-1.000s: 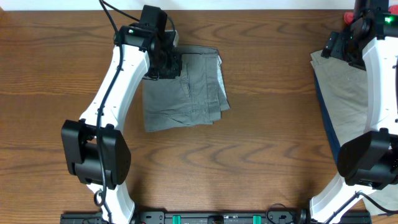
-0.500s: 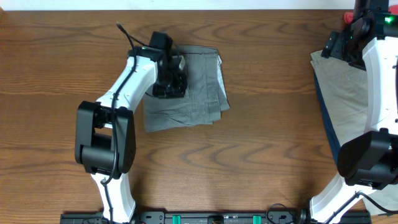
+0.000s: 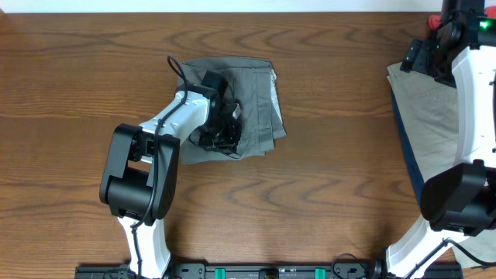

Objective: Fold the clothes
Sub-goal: 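Release the fold and regrasp the folded shorts' left side with the left gripper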

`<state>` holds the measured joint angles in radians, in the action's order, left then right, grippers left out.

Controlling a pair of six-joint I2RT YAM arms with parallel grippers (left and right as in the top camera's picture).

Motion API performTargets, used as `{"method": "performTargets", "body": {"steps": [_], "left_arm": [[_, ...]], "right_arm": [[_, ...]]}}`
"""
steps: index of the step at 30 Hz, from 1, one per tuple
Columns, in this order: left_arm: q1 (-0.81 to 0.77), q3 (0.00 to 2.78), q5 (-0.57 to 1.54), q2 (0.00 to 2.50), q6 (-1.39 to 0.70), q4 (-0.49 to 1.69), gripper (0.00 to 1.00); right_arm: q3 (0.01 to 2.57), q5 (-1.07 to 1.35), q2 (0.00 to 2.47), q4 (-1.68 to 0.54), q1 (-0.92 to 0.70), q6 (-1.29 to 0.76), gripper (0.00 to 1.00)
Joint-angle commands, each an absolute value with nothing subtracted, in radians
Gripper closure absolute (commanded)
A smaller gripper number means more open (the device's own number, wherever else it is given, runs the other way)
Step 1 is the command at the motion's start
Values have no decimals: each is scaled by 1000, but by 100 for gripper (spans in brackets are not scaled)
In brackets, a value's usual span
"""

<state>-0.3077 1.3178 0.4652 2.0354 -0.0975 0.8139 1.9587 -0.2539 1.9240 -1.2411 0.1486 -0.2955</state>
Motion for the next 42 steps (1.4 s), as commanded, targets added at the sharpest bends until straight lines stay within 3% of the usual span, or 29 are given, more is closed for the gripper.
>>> {"method": "performTargets", "body": {"steps": [1,11,15,17,28,39,42], "left_arm": [[-311,1296,460,2041,-92,850,94],[-307,1302,455,1869,-92,946,94],[-274,1302,347,1753,-124,933,93],[-241,1302,259,1711,-163,929,2],[22,1299,275,1746,-110,876,2],[60,1299,464,1921,28,813,0],[60,1299,464,1959,30,808,11]], "right_arm": [[1959,-257,1929,-1242,149,-287,1],[1959,-257,1929,-1242,149,-287,1],[1959,-257,1929,-1242,149,-287,1],[1959,-257,1929,-1242,149,-287,1],[1959,-257,1929,-1242,149,-287,1],[1959,-257,1929,-1242,149,-287,1],[1959,-257,1929,-1242,149,-287,1]]}}
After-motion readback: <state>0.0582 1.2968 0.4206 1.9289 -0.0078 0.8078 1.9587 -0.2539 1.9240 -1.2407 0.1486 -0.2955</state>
